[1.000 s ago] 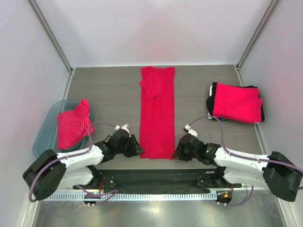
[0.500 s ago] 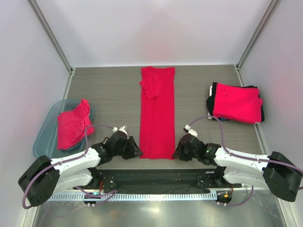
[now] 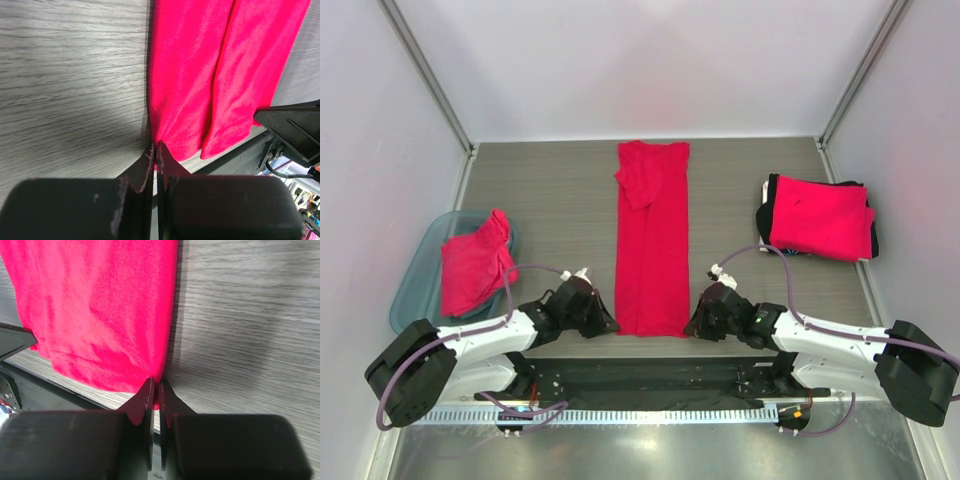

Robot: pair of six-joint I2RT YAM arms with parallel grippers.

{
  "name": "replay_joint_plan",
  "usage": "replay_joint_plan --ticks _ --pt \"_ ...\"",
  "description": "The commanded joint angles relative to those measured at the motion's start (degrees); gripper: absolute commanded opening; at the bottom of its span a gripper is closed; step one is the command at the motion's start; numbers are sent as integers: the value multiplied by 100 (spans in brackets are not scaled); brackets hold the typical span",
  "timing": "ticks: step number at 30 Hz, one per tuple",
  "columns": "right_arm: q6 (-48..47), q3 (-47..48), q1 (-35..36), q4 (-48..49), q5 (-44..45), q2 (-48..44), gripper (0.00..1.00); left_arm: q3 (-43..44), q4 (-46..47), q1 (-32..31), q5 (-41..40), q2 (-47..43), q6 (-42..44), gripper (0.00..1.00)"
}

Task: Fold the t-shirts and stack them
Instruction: Fold the tshirt

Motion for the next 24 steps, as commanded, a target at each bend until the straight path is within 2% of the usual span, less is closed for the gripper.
replay_joint_plan --ticks 1,4,9,15,19,24 --pt "-12 13 42 -84 -68 -32 6 -287 -740 -56 -133 84 72 0" --pt "-38 126 34 -136 -77 -93 1 -156 -906 -56 -133 -92 90 0" --pt "-204 373 16 -347 239 -234 1 213 -1117 -56 -299 -180 142 0" --pt "-696 1197 -265 -497 371 283 1 1047 -1486 137 -450 -14 485 0" --pt "-1136 1752 -764 -593 573 696 1 1478 -1592 662 -283 144 819 0" --pt "-1778 2647 -1697 -629 56 1435 1 2102 -1539 1305 -46 627 1231 0"
